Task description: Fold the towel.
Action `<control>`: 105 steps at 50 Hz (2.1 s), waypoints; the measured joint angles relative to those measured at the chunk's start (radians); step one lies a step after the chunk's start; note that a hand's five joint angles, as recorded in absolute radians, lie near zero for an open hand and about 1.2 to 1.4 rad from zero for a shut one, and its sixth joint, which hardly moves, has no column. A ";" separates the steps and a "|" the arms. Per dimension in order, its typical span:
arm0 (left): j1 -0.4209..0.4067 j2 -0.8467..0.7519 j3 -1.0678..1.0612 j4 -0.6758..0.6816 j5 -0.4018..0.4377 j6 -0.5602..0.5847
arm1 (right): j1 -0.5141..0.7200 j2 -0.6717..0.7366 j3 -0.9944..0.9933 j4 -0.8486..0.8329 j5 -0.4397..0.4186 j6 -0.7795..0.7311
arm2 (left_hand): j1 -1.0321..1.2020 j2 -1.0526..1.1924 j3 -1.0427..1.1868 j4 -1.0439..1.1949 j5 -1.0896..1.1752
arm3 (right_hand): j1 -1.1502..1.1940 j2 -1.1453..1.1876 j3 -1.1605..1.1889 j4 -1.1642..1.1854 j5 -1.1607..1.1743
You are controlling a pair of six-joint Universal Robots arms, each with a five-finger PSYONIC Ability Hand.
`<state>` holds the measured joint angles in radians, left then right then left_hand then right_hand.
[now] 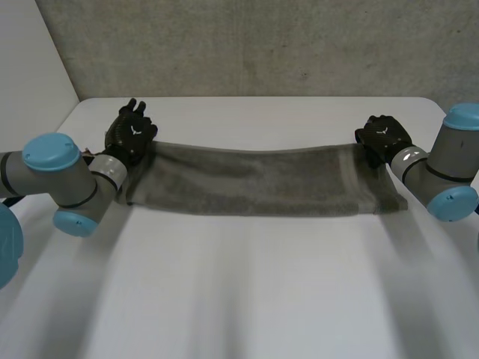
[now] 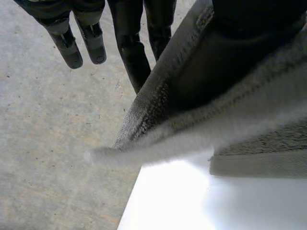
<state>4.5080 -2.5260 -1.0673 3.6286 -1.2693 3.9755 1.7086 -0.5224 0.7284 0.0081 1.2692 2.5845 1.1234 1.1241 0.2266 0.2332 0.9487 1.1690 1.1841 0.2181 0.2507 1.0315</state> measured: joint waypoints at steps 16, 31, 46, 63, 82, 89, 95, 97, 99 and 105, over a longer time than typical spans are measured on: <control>0.000 0.040 -0.020 0.013 -0.080 0.000 | 0.001 -0.049 0.045 -0.091 0.077 0.003 | -0.818 -0.862 0.000 0.000 -0.886 | -0.919 -0.930 0.000 0.000 -0.969; 0.016 0.235 -0.132 0.047 -0.092 -0.084 | 0.004 -0.240 0.230 -0.162 0.084 0.012 | -0.825 -0.867 0.000 0.000 -0.886 | -0.920 -0.930 0.000 0.000 -0.969; 0.025 0.344 -0.247 0.015 0.019 -0.352 | -0.007 -0.402 0.448 -0.147 0.080 0.025 | -0.825 -0.867 0.000 0.000 -0.886 | -0.923 -0.930 0.000 0.000 -0.969; 0.012 0.552 -0.589 -0.108 -0.068 -0.410 | -0.092 -0.502 0.679 0.010 -0.090 0.087 | -0.825 -0.867 0.000 0.000 -0.886 | -0.890 -0.909 0.000 0.000 -0.915; 0.015 0.336 -0.427 -0.085 -0.218 -0.404 | -0.093 -0.366 0.677 -0.129 -0.086 0.013 | -0.825 -0.867 0.000 0.000 -0.886 | -0.045 -0.053 0.000 0.000 -0.096; 0.012 0.307 -0.403 -0.085 -0.218 -0.404 | -0.096 -0.357 0.674 -0.134 -0.084 0.005 | -0.825 -0.867 0.000 0.000 -0.886 | 0.143 0.139 0.000 0.000 0.123; 0.008 0.279 -0.382 -0.086 -0.221 -0.406 | -0.108 -0.362 0.683 -0.131 -0.083 0.005 | -0.825 -0.867 0.000 0.000 -0.886 | 0.142 0.139 0.000 0.000 0.123; 0.008 0.275 -0.378 -0.085 -0.221 -0.406 | -0.112 -0.364 0.686 -0.131 -0.083 0.005 | -0.825 -0.867 0.000 0.000 -0.886 | 0.142 0.139 0.000 0.000 0.123; 0.007 0.267 -0.368 -0.083 -0.219 -0.404 | -0.119 -0.367 0.689 -0.131 -0.083 0.004 | -0.825 -0.867 0.000 0.000 -0.886 | 0.142 0.139 0.000 0.000 0.123; 0.014 0.222 -0.317 -0.068 -0.225 -0.383 | -0.147 -0.370 0.692 -0.133 -0.084 -0.009 | -0.825 -0.867 0.000 0.000 -0.886 | 0.142 0.153 0.000 0.000 0.126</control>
<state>4.5216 -2.3045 -1.3845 3.5603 -1.4939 3.5922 1.5618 -0.8929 1.4202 -0.1250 1.1856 2.5754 0.2988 0.2573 0.2266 0.2332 0.0626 1.3109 1.3370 0.2181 0.2507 1.1570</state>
